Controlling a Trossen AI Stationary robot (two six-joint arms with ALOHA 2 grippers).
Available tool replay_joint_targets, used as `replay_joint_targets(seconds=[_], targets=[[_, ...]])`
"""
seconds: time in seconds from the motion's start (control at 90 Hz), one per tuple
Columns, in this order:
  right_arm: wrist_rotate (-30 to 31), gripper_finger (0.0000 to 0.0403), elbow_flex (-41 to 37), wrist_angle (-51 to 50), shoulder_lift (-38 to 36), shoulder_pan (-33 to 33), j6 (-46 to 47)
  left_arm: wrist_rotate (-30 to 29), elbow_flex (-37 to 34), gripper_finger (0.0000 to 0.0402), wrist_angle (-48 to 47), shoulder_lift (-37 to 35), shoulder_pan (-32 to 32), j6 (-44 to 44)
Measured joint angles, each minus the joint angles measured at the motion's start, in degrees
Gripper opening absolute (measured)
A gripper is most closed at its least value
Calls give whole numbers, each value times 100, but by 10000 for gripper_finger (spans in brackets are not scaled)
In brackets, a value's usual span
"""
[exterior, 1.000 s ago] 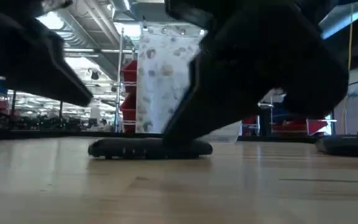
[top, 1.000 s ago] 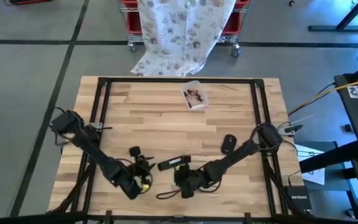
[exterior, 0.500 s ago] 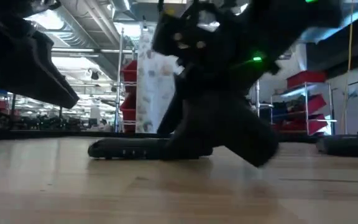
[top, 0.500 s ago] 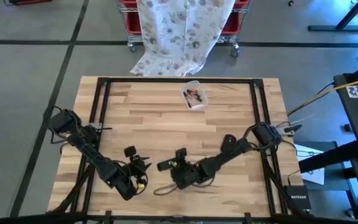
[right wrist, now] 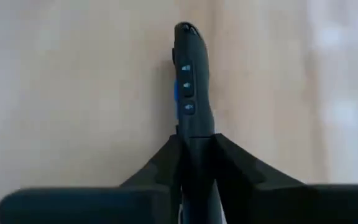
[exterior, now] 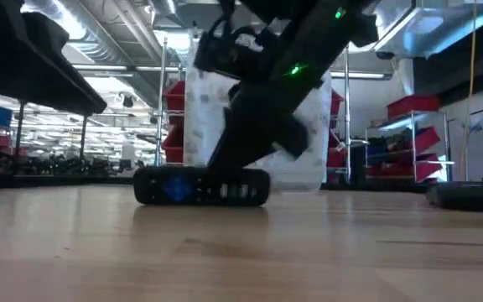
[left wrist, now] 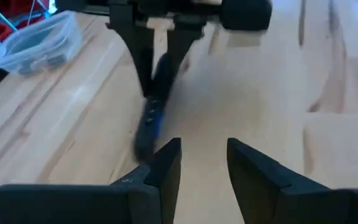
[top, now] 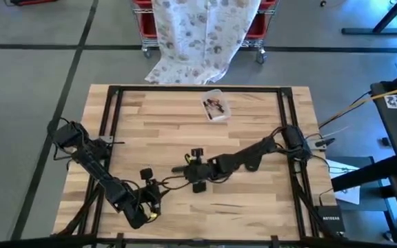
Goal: Insert battery
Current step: Close the remote control cover, then move the wireless mouse to the center of the table
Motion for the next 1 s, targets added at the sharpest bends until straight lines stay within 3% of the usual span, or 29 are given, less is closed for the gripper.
replay_joint_targets(seconds=[0.122,0.211,0.378,0.556,0.678,0.822,1.0], targets=[[-1793,52,-4,70,-68,-604,476,-8,0,111,-24,0,16,3],[-2030,54,-3,120,-19,-915,797,-9,0,111,-23,0,60,-21],[-1304,90,4,234,-10,-1184,1140,12,0,111,1,5,158,-39],[-1161,178,164,11,-188,-1209,868,59,0,111,14,11,199,-39],[-442,218,332,-943,-569,-1045,831,122,0,111,-8,15,197,-63],[211,228,334,-2358,-1257,-414,940,123,0,111,-10,15,183,-143],[625,229,43,-4400,-1956,648,2117,122,0,111,-1,15,127,-150]])
